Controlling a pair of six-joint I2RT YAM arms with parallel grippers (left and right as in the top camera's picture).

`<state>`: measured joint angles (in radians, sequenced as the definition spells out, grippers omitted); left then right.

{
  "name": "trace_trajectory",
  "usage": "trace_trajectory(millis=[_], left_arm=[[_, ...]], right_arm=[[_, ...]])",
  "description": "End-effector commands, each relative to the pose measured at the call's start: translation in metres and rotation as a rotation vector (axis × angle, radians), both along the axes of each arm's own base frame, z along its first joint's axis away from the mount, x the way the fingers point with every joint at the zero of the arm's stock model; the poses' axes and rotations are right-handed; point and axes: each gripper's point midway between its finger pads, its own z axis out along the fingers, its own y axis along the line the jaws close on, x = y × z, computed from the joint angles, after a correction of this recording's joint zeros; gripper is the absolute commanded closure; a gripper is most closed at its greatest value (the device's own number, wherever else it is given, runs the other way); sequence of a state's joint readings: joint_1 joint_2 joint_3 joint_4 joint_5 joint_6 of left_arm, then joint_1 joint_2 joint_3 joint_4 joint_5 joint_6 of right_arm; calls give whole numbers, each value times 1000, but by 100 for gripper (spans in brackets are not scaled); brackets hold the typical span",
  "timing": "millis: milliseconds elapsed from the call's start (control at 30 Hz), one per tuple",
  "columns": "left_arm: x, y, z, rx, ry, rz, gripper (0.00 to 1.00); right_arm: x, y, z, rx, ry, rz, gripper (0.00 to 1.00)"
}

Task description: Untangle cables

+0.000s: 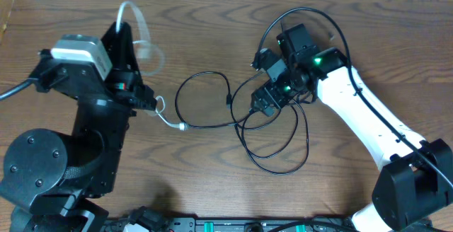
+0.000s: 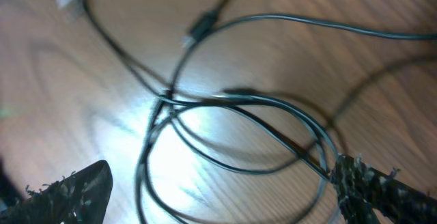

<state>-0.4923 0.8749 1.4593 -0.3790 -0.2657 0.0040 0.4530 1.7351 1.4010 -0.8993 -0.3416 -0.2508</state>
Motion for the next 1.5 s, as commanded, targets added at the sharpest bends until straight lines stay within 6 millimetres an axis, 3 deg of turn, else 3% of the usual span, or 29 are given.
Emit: trace_trajectory(millis=[0, 33, 67, 167, 233, 367, 600, 867, 933, 1000, 1100, 1233, 1467], left_arm=[[-10, -23, 11, 8, -36, -150, 92], [-10, -25, 11, 8, -39, -159, 92], [-9, -26, 12, 7, -42, -166, 92], [-5, -28, 10, 11, -34, -163, 92], [1, -31, -1, 78, -4, -156, 92], [24, -37, -37, 180, 118, -130, 92], [68, -61, -78, 235, 242, -138, 93], [76, -63, -87, 247, 267, -129, 92], [77, -54, -88, 253, 273, -78, 93], [76, -48, -90, 275, 282, -51, 93], [75, -46, -98, 318, 308, -47, 92], [74, -45, -102, 327, 322, -42, 93], [77, -43, -102, 351, 319, -27, 93]], right_arm=[[-47, 54, 25, 267, 15, 377, 1], [-57, 63, 32, 325, 16, 442, 1], [-80, 81, 50, 468, 7, 587, 1], [-92, 97, 57, 518, -33, 679, 1], [-80, 102, 41, 381, -67, 614, 1], [-48, 83, 12, 91, -112, 386, 1], [-47, 72, 5, 25, -80, 310, 1], [0, 101, 34, 174, -212, 100, 1], [18, 102, 50, 203, -267, -7, 1], [23, 100, 63, 223, -301, -46, 1], [29, 81, 88, 201, -375, -127, 1], [12, 49, 125, 175, -430, -140, 1], [-49, 30, 142, 167, -360, -6, 1]])
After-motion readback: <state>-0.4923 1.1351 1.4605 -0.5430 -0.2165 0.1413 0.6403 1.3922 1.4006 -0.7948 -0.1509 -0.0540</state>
